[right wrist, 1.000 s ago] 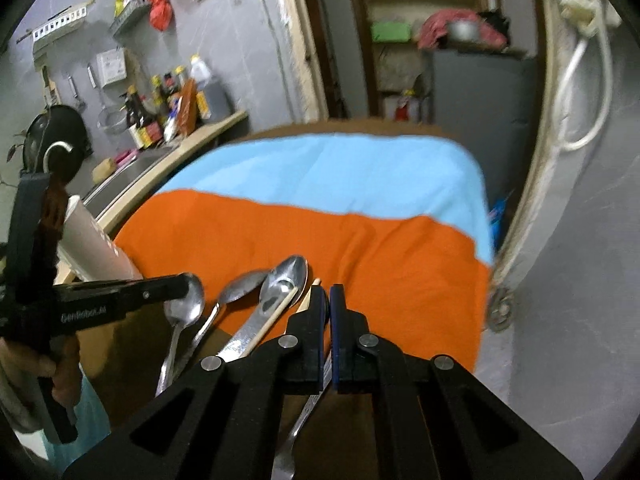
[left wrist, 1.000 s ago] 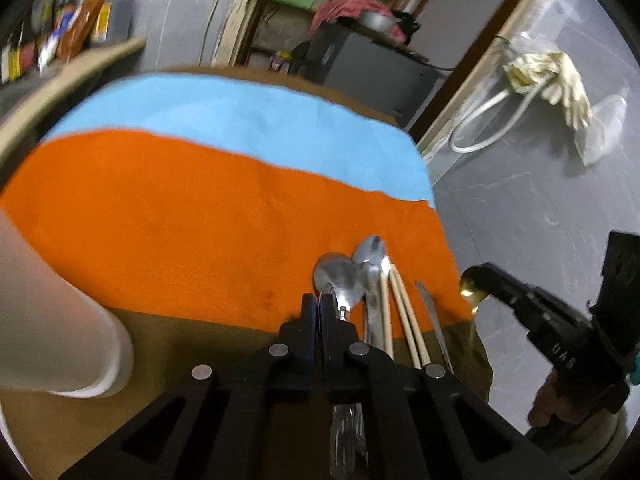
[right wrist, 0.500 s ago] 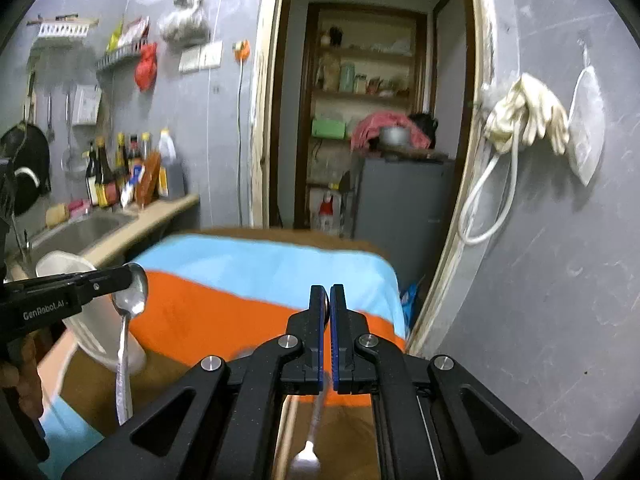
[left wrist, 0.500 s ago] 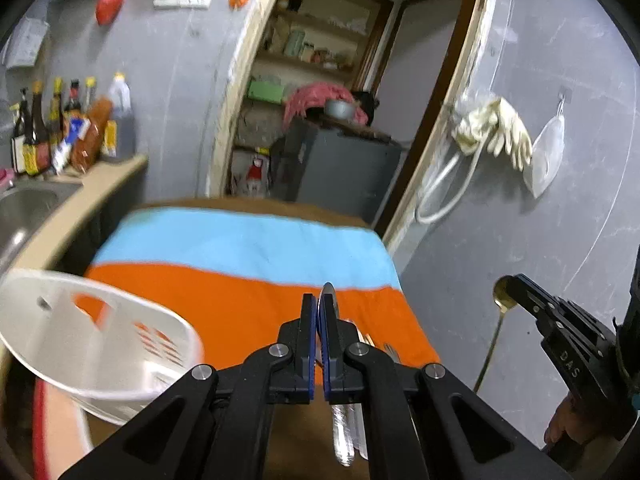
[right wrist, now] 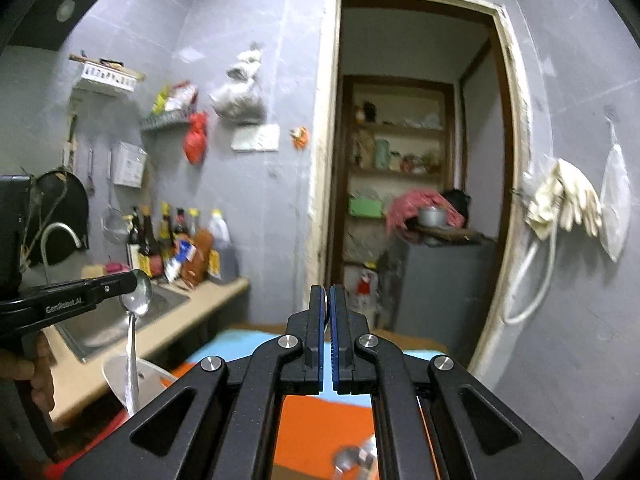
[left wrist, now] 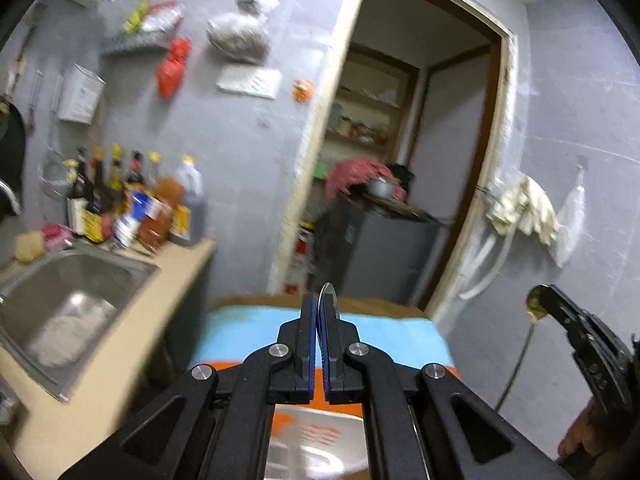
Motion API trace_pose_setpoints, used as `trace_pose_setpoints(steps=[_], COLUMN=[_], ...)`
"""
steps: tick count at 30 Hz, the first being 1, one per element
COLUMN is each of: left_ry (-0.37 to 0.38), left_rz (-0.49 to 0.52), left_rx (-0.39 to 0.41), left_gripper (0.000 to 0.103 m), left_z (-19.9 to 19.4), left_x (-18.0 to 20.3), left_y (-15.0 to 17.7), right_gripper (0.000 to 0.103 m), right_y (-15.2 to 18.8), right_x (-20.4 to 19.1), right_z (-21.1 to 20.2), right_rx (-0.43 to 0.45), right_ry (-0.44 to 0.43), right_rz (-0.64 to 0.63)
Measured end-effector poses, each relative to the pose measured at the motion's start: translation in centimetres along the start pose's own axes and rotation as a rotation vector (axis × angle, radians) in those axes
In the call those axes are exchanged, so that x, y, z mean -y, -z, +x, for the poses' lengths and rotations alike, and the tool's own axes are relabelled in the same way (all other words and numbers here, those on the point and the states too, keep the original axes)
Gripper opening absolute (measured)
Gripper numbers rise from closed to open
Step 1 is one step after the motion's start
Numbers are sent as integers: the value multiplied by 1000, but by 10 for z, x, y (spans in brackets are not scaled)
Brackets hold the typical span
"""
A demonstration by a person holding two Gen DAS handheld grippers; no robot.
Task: Organize utensils
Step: 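Carry the steel spoon with the left tool while the right tool carries the golden spoon to the basket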
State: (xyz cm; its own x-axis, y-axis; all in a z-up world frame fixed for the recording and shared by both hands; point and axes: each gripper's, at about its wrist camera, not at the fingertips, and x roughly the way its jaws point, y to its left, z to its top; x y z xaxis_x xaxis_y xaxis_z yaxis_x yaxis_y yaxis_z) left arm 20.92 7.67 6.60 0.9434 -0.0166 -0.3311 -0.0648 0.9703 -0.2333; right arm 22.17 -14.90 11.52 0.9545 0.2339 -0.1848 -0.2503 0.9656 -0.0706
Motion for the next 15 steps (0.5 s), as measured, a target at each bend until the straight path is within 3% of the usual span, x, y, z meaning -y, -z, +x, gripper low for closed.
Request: trace_pose_setpoints(steps=[8,15], left_ry=[-216,-243], left_rz=[4,73], left_rx=[55,18], left_gripper=[2,2], left_z=[7,32], left_x=[-73,-91], left_y=[-7,14], right_gripper=[3,3], right_y=[9,38], right_x=[-57,-87], right_z=[27,55], right_rx=[30,-26], right_ry=[-54,-71], right_rz=[-24,-77])
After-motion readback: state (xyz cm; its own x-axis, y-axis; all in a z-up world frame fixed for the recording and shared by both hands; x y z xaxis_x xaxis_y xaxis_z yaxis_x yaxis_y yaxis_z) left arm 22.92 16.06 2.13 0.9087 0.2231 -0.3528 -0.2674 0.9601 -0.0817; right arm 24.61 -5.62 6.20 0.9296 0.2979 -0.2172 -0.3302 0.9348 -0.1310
